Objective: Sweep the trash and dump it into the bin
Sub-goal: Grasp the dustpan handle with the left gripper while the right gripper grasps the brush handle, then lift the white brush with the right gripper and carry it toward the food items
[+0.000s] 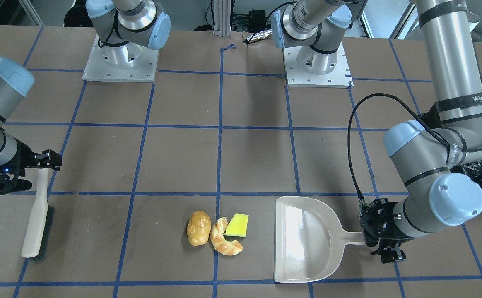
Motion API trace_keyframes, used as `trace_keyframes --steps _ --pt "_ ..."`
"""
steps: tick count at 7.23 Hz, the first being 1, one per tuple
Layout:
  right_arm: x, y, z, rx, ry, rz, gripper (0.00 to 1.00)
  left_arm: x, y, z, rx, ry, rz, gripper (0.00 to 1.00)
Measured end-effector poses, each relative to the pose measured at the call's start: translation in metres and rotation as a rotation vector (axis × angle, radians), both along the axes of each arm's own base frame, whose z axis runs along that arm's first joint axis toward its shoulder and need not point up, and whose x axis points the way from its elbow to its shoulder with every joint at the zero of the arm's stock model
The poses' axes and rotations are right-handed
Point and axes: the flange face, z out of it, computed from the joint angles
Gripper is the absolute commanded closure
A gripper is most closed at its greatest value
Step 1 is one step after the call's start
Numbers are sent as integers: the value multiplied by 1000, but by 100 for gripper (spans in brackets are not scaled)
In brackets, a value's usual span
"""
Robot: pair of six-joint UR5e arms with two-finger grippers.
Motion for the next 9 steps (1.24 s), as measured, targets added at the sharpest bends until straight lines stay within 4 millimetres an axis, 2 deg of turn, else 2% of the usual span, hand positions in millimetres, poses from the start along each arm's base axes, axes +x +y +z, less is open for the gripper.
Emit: trace_keyframes --steps 2,4,6,9 --pt "-10 6 -5 18 3 -53 8 -1 0 0 0 -1 9 80" --pt "-11 6 -4 14 10 -88 8 -1 0 1 -1 -1 9 95" --pt "-8 3 -3 5 18 -140 10 -1 0 1 -4 -14 28 95" --pt "-7 3 -5 7 13 -152 32 -10 0 -1 8 -37 30 95"
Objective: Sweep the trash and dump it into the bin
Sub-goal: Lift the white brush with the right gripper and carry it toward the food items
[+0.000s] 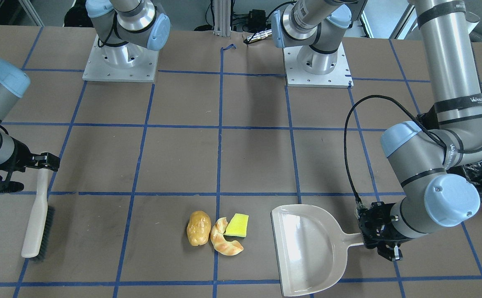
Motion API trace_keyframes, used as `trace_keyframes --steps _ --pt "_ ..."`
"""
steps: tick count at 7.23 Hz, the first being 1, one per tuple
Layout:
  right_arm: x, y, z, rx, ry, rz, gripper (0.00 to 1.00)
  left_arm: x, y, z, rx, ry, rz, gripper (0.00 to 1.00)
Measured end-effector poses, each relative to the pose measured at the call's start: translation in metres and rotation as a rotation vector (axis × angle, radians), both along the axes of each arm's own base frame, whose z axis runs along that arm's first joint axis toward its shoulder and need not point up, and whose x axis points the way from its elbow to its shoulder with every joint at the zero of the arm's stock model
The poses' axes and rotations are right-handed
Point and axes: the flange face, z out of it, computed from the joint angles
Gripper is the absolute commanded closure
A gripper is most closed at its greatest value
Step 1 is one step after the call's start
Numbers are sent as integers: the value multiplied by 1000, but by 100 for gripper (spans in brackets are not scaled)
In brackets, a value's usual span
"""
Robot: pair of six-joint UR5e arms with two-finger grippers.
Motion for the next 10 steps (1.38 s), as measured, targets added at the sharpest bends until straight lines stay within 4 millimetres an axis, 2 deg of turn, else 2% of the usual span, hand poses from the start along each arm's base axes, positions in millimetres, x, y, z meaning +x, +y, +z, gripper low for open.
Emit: trace_keyframes --steps 3,5,8,10 --pt "1 0 1 -3 0 -1 40 -18 0 3 2 -25 5 95" --pt "1 0 1 -3 -2 -1 57 -32 1 4 3 -60 -12 93" --pt "4 -2 -1 -10 -23 -8 78 -36 3 4 7 -69 -19 93" --pt "3 -2 -1 -12 -26 -12 81 -36 7 7 13 -81 -26 93"
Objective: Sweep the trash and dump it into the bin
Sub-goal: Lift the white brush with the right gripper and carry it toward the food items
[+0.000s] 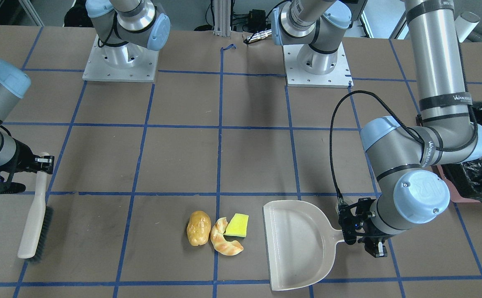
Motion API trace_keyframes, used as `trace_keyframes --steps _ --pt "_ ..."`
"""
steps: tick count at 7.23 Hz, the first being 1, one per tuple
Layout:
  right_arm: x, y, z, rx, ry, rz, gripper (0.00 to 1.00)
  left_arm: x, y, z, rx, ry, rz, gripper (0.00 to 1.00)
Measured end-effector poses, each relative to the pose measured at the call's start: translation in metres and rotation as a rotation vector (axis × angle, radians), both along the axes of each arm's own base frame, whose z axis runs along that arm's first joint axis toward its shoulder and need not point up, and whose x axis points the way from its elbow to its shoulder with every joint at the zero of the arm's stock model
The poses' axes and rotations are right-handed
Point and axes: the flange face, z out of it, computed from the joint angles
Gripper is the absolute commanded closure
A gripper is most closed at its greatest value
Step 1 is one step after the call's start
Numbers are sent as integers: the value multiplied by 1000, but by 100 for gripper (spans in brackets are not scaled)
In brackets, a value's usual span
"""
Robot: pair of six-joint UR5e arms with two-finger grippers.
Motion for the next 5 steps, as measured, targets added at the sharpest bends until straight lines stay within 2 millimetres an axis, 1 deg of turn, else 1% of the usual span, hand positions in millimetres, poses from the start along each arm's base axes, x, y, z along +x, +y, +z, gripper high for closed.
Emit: trace_keyframes --steps 2,3,4,5 --pt "2 -3 6 -10 5 1 88 1 2 -2 9 -18 -3 93" --pt "8 -7 13 -12 11 5 89 1 3 -3 10 -19 -4 93" --pt "21 -14 23 -4 15 16 93 0 3 -3 11 -18 -5 93" --pt "40 -23 36 11 17 42 93 0 3 -4 11 -17 -6 93"
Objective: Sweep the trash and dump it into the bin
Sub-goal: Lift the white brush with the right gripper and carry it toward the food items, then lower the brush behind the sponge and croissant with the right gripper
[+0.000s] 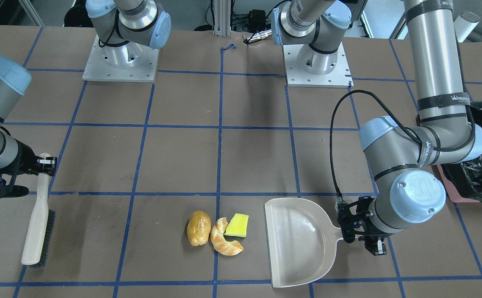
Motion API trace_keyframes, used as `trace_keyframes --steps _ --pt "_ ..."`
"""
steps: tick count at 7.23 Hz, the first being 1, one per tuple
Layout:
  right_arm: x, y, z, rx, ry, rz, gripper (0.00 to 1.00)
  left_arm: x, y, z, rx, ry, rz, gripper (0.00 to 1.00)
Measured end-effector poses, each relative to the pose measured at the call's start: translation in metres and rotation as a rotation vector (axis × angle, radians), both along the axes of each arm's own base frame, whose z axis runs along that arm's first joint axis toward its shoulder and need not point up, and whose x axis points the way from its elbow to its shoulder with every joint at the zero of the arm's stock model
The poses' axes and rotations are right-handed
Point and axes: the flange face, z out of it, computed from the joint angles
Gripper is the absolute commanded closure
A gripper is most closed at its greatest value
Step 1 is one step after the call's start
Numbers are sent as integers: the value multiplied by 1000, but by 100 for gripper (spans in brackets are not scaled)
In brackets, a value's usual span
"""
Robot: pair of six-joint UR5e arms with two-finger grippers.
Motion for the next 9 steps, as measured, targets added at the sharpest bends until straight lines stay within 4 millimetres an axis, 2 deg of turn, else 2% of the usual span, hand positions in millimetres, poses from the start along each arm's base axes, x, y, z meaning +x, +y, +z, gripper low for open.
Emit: trace_keyframes --steps 1,2,3,5,6,8,9 --pt "29 -8 11 16 4 15 93 0 0 -1 0 2 0 93" --pt "69 -12 17 24 20 -6 93 -1 0 -1 0 3 0 93" --pt "119 -13 19 17 43 -49 97 -1 0 -1 0 3 0 93" --pt "214 -5 17 1 56 -133 98 -1 0 -1 0 4 0 93" --pt "252 1 13 0 55 -160 99 -1 0 -1 1 4 0 93" --pt "308 14 3 12 54 -193 99 -1 0 -1 1 4 1 93" --pt "326 20 -2 21 54 -206 99 -1 0 -1 1 3 3 93"
